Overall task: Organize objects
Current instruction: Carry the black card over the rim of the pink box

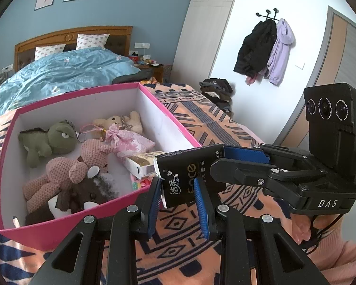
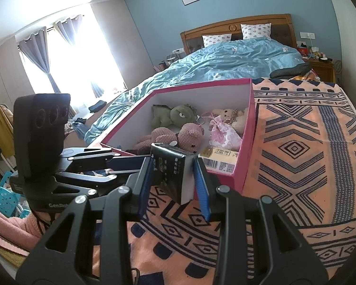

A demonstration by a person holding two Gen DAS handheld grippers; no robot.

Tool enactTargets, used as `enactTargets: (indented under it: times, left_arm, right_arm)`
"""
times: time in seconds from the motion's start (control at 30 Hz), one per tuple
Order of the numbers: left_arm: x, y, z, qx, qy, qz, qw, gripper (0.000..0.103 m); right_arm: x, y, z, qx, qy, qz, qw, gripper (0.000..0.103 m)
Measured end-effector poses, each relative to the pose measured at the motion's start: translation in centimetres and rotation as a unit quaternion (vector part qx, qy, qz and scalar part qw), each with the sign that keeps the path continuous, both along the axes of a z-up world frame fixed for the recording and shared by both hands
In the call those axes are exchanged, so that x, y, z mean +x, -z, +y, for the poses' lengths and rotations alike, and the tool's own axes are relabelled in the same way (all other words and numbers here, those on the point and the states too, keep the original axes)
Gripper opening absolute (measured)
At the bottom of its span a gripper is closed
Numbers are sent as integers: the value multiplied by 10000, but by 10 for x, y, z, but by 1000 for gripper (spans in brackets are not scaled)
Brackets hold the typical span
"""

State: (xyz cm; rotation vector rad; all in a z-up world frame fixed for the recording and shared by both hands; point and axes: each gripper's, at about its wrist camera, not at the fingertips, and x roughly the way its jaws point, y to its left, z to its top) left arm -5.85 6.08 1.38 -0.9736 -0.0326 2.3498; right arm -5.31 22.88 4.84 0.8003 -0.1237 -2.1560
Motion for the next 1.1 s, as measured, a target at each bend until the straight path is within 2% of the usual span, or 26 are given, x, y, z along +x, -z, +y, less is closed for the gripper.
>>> enactTargets:
  times: [1.1]
  left_arm:
    - [-17, -4, 4, -51, -37, 91, 9999, 28]
  right_arm:
    - [-16, -5, -1, 29, 50, 74, 10000, 38]
